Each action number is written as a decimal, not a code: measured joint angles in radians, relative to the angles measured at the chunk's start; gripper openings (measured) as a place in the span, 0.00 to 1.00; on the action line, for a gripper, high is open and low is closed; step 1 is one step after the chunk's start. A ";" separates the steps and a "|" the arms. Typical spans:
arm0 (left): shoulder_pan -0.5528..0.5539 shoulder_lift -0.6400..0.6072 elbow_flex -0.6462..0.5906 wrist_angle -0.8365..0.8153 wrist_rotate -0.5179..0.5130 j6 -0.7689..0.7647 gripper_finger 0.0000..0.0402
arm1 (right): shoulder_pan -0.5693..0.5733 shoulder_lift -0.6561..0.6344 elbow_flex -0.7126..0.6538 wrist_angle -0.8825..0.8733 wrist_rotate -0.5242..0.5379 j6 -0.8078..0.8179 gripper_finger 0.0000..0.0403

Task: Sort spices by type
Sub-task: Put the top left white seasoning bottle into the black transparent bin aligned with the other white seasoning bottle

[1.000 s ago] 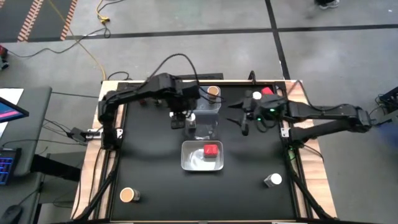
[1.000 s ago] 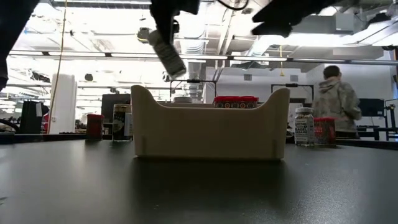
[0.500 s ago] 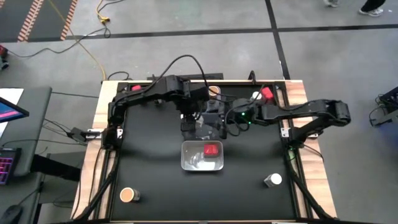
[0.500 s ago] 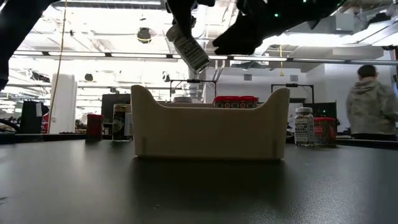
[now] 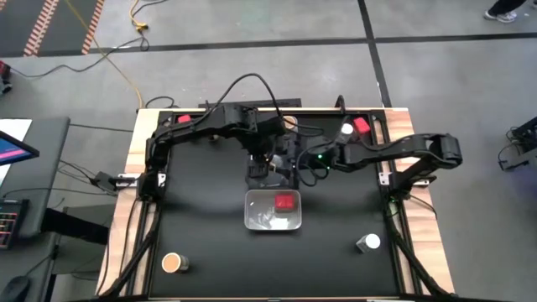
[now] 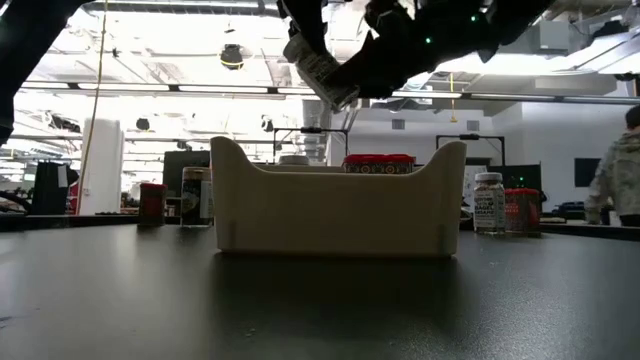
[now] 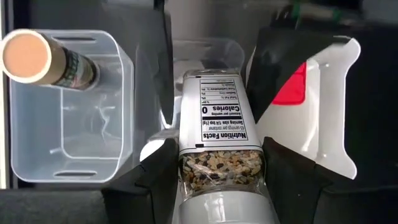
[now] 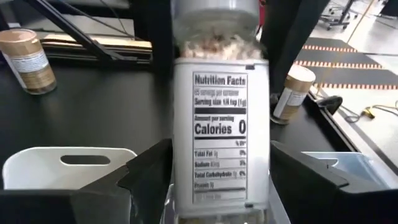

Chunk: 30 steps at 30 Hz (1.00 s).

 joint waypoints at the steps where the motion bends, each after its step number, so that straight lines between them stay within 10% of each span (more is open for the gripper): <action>1: 0.000 0.000 0.000 0.004 0.000 0.002 0.48 | 0.000 0.006 0.000 0.003 -0.006 0.000 0.71; 30: 0.000 0.005 -0.001 0.024 -0.003 0.017 0.51 | -0.005 0.006 0.062 -0.078 -0.039 0.003 0.54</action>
